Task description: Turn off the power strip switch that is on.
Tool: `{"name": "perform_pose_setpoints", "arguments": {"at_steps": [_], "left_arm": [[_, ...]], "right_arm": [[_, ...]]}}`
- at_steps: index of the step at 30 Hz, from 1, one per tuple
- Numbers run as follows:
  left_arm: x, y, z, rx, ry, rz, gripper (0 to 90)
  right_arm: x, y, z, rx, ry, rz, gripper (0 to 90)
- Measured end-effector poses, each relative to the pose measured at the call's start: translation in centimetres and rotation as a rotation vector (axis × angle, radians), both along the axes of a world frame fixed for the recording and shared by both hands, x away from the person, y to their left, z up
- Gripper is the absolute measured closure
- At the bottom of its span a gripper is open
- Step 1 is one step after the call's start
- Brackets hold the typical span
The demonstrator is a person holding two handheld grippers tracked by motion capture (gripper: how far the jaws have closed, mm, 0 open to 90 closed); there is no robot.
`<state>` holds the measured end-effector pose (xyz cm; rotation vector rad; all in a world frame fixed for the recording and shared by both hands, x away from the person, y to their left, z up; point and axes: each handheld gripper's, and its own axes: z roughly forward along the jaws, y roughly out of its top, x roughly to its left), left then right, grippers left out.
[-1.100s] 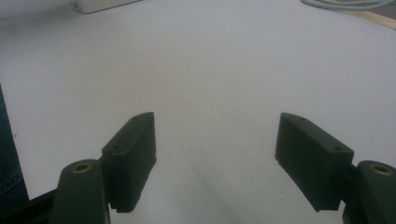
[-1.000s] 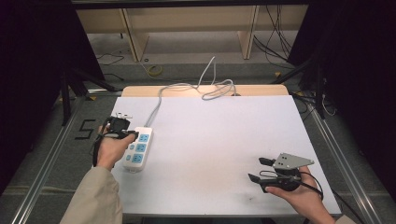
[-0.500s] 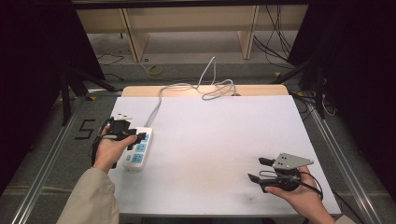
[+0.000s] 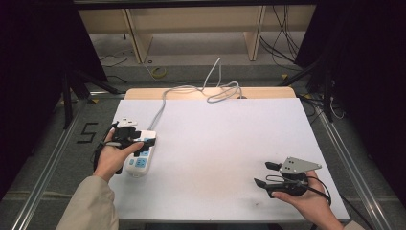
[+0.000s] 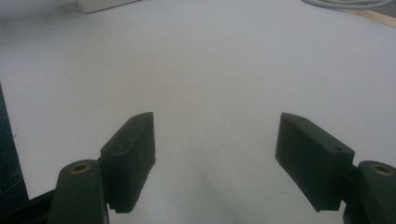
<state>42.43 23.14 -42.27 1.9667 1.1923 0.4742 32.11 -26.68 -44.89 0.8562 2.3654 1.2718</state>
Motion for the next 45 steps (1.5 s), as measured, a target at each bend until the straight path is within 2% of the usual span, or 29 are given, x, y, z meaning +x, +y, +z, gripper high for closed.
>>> {"name": "perform_pose_setpoints", "arguments": {"at_steps": [9, 13, 23, 31, 45], "left_arm": [[-2.1, -0.9, 0.2, -0.013, -0.075, -0.056, 25.9], [-3.0, -1.1, 0.2, -0.021, -0.102, -0.065, 25.2], [-4.6, -1.7, 0.1, 0.005, -0.129, -0.099, 24.5], [-6.0, -1.9, -0.4, 0.013, -0.145, -0.105, 24.0], [-9.1, -2.4, -1.7, 0.068, -0.138, -0.091, 23.0]], "right_arm": [[0.0, 0.0, 0.0, 0.001, -0.001, 0.002, 28.8], [0.0, 0.1, 0.0, 0.002, 0.0, 0.002, 28.7], [0.2, 0.2, 0.0, 0.001, -0.003, 0.009, 28.5], [0.2, 0.2, 0.0, 0.004, -0.005, 0.014, 28.4], [0.4, 0.2, 0.0, 0.005, -0.002, 0.015, 28.3]]}}
